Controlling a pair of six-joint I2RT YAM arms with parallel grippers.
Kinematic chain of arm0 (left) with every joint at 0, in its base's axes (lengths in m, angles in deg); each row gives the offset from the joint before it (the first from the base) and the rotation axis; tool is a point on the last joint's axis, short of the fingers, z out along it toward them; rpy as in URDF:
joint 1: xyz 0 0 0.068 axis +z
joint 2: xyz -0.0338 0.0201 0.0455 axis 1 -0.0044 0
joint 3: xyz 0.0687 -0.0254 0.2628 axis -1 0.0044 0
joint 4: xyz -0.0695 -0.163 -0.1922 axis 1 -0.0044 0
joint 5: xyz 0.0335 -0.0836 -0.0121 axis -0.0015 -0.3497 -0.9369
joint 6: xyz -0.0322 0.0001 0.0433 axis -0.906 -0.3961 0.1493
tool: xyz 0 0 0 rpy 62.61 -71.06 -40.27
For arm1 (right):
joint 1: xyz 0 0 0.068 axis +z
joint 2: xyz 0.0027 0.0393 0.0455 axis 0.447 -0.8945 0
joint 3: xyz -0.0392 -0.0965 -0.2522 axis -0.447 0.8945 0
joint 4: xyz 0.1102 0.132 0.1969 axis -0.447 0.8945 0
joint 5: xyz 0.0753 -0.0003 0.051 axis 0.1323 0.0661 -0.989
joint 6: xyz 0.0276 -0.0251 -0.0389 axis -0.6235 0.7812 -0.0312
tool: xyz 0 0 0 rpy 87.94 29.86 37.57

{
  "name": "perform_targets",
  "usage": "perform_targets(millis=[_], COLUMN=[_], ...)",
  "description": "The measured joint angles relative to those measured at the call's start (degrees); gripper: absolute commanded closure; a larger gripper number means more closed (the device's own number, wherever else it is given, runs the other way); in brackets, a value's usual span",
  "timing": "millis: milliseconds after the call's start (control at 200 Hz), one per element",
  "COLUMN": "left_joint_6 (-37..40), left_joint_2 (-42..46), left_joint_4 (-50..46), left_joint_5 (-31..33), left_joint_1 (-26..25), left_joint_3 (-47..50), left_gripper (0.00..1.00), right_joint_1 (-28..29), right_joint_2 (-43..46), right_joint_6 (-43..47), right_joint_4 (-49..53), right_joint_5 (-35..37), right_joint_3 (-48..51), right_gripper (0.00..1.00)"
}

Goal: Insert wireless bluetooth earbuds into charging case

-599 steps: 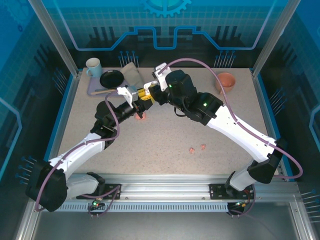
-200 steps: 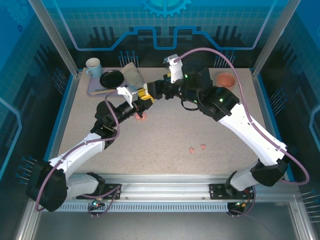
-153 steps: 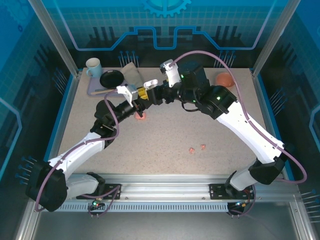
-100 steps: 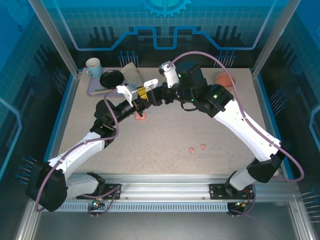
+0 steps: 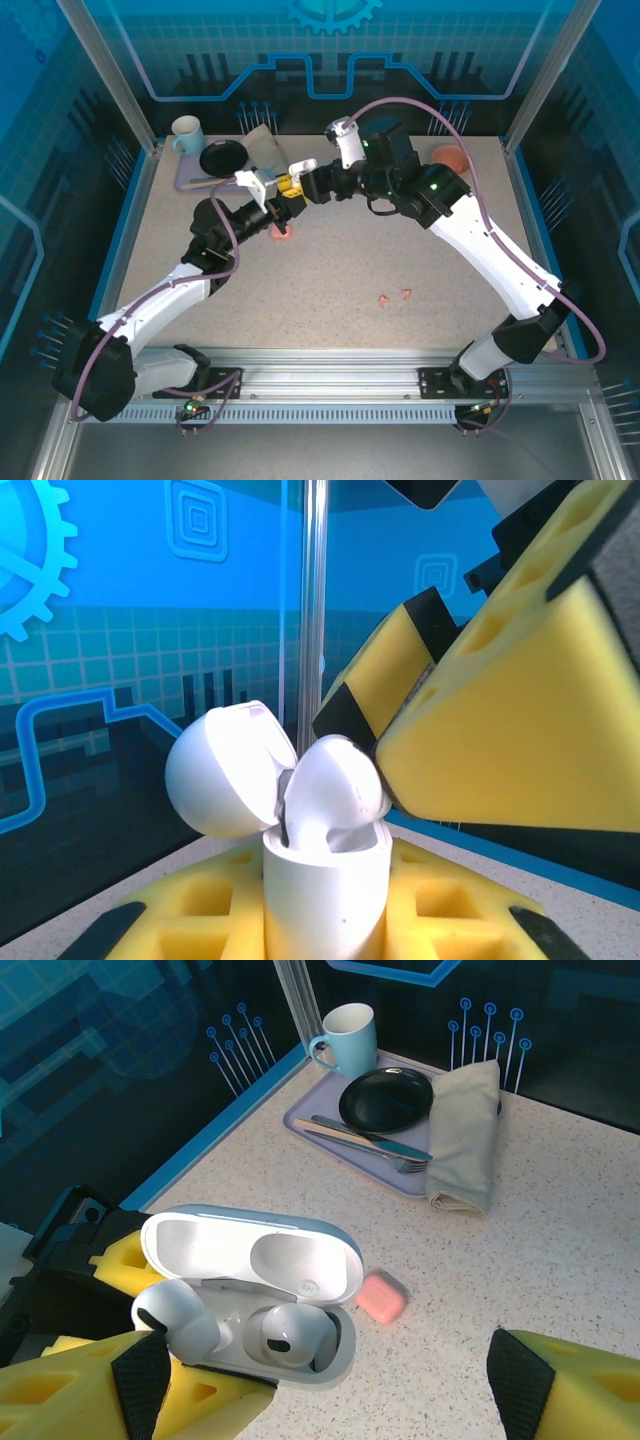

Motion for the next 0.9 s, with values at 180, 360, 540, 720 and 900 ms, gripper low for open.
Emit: perform_targets(millis=[180, 360, 540, 720, 900], left_joint_6=[0.0, 0.0, 0.0, 0.0, 0.1], left_joint_2=[0.0, -0.1, -0.1, -0.1, -0.9], left_joint_4=[-0.2, -0.2, -0.2, -0.4, -1.6], left_joint_5=[0.0, 0.0, -0.7, -2.4, -5.2], left_joint_1=[0.0, 0.0, 0.0, 0.0, 0.0], left_joint_3=[0.0, 0.0, 0.0, 0.0, -0.7], left_gripper=[1.00, 1.00, 1.00, 1.00, 1.00], right_joint_1=[-0.1, -0.3, -1.3, -5.2, -6.1], right_joint_2=[0.1, 1.1, 3.0, -2.1, -14.4], right_joint_6=[-0.6, -1.8, -3.1, -5.0, -5.5], right_joint_4=[-0.9, -1.3, -2.4, 1.2, 8.9], right_joint_5=[-0.7, -0.7, -0.1, 0.4, 0.2], right_joint_3=[1.0, 1.6, 1.2, -9.9, -26.9], right_gripper=[0.14, 0.14, 0.15, 0.16, 0.19])
